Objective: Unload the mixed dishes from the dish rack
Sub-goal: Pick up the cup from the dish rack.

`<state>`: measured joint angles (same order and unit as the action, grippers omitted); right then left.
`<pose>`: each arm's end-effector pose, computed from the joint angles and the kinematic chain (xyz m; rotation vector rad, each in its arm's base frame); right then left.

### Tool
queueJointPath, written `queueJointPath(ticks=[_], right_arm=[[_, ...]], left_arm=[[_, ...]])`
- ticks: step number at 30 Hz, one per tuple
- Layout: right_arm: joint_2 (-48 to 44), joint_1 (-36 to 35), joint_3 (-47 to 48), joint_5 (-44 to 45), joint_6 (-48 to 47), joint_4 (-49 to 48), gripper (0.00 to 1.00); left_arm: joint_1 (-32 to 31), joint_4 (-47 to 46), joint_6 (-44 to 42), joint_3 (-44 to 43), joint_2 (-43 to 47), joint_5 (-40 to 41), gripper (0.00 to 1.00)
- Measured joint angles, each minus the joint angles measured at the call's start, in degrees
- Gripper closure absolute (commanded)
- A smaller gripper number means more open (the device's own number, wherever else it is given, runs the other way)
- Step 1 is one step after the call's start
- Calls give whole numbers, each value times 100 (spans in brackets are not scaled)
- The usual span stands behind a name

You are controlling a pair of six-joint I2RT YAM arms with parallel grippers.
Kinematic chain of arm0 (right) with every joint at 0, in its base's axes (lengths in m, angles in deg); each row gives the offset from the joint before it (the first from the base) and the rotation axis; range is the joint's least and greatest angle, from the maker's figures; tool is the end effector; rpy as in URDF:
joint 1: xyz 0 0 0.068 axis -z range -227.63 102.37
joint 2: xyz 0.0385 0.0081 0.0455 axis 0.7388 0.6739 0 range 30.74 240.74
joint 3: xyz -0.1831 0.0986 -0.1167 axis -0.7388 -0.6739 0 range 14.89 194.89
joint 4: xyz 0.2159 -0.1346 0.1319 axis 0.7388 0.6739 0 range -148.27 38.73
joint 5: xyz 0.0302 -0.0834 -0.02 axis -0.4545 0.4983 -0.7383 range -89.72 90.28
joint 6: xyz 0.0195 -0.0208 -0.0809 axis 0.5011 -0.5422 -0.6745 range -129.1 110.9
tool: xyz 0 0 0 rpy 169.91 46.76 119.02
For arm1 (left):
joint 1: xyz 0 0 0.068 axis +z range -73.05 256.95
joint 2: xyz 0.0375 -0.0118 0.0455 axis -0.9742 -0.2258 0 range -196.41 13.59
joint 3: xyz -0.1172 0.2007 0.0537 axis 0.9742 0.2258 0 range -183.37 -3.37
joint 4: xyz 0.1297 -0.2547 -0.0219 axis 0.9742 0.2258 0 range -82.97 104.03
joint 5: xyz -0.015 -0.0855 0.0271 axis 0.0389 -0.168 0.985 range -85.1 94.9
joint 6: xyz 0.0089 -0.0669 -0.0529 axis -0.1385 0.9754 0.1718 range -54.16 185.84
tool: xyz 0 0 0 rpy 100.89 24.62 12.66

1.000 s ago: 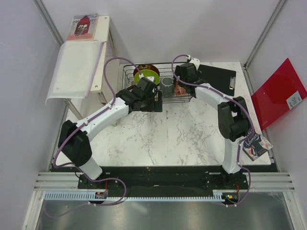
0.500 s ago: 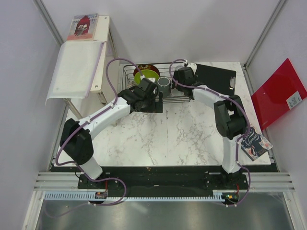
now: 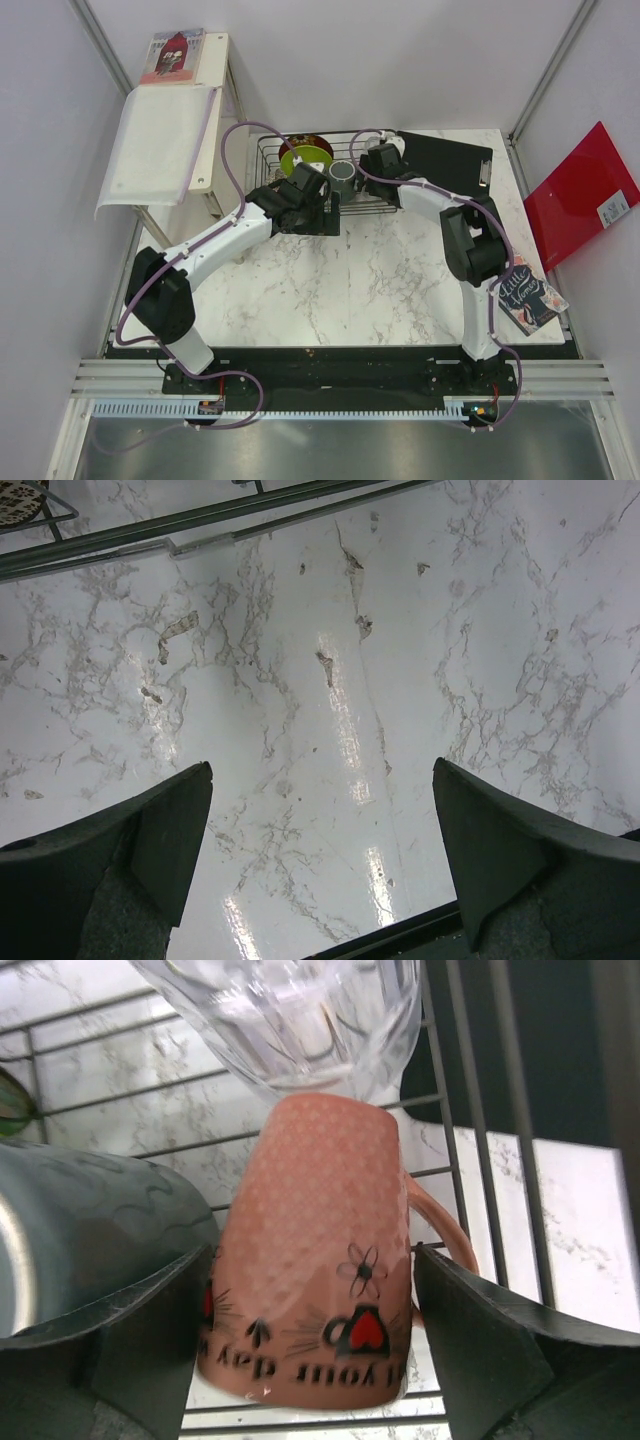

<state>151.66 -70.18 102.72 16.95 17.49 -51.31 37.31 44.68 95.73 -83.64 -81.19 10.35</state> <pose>0.4791 0.1755 0.1171 0.2311 2.2263 0.1350 0.3192 -0.2552 0.2132 0.1730 2.5129 -0.3937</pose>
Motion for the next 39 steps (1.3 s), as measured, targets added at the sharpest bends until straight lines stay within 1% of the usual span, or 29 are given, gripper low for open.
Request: queueJointPath(ticks=[2, 3, 7, 10, 11, 16, 23, 24, 25, 27, 28, 30, 31, 35, 39], right_arm=[[105, 2, 33, -37, -11, 22, 24], [116, 4, 39, -24, -15, -4, 26], [116, 35, 50, 2, -50, -9, 33], [90, 33, 33, 15, -50, -7, 36], [63, 31, 0, 13, -48, -9, 39], [-262, 15, -273, -33, -26, 96, 48], [-979, 28, -651, -68, 81, 203, 54], [-1145, 39, -721, -50, 111, 234, 57], [-1283, 46, -772, -81, 127, 247, 64], [-1545, 46, -835, -33, 111, 258, 70], [-1639, 55, -852, -17, 111, 258, 78], [-1814, 70, -868, -2, 114, 251, 88], [-1882, 76, -874, 0, 120, 247, 100], [-2020, 103, -1027, -22, 210, 120, 100], [-2310, 103, -1499, -190, 404, -83, 100]], left_arm=[[0, 0, 0, 0, 0, -2, 3], [0, 0, -2, 0, 0, -2, 3], [0, 0, -2, 0, 0, -2, 3], [0, 0, 0, 0, 0, -2, 3], [0, -2, 0, 0, 0, -4, 3], [0, 0, 0, 0, 0, -4, 3], [0, 0, 0, 0, 0, -7, 3], [0, 0, 0, 0, 0, -4, 3], [0, 0, 0, 0, 0, -7, 3], [0, 0, 0, 0, 0, -7, 3], [0, 0, 0, 0, 0, -7, 3], [0, 0, 0, 0, 0, -7, 3], [0, 0, 0, 0, 0, -7, 4], [0, 0, 0, 0, 0, -7, 3], [0, 0, 0, 0, 0, -7, 4]])
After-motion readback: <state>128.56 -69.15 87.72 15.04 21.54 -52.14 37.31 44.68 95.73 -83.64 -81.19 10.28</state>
